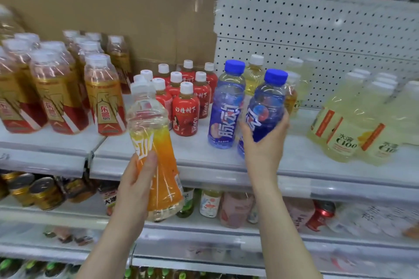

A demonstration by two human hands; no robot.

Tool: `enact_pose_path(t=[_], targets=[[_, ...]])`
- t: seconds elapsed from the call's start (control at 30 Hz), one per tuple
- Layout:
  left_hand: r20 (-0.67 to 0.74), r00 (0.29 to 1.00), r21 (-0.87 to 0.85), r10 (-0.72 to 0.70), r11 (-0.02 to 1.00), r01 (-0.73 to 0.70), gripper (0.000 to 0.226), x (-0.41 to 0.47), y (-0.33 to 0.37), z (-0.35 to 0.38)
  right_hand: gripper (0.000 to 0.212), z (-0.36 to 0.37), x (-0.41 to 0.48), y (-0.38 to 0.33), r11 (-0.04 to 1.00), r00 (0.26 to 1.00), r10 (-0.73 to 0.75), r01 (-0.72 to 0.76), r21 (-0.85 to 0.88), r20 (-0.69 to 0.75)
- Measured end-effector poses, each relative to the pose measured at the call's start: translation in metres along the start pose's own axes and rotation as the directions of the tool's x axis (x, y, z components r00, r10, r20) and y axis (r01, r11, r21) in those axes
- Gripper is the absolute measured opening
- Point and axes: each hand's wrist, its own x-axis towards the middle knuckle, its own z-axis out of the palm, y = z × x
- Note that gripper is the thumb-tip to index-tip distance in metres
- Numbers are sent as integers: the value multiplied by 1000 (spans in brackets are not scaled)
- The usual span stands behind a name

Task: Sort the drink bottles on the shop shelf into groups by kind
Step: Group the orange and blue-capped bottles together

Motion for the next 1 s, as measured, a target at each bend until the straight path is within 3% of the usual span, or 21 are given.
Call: enact_pose_path(t=[0.17,0.33,0.5,0.6,0.77,0.87,1.0], targets=[[-10,1000,-52,-18,998,17,62,-13,-5,14,81,-6,10,9,997,993,14,-23,72,120],[-87,996,-30,-1,1000,-1,40,-34,-8,6,64,-24,-5,-26,972,969,-48,-11,236,243],[-209,978,-61,4,998,-17,58,-51,3,-29,51,0,-52,-58,920,870,-73,-130,369,488],[-320,947,-59,24,997,-45,46,-55,13,-62,39,32,-88,-70,918,785,-101,-164,362,611],[-455,891,-117,-10,992,-49,86,-56,34,-147,41,103,-153,-98,915,654,-114,-225,335,748],[-561,828,-111,-8,992,-66,112,-56,47,-217,41,152,-195,-126,901,621,-122,-257,349,774],[-647,762,-90,17,991,-99,112,-56,71,-310,49,219,-252,-171,874,619,-165,-269,404,768]])
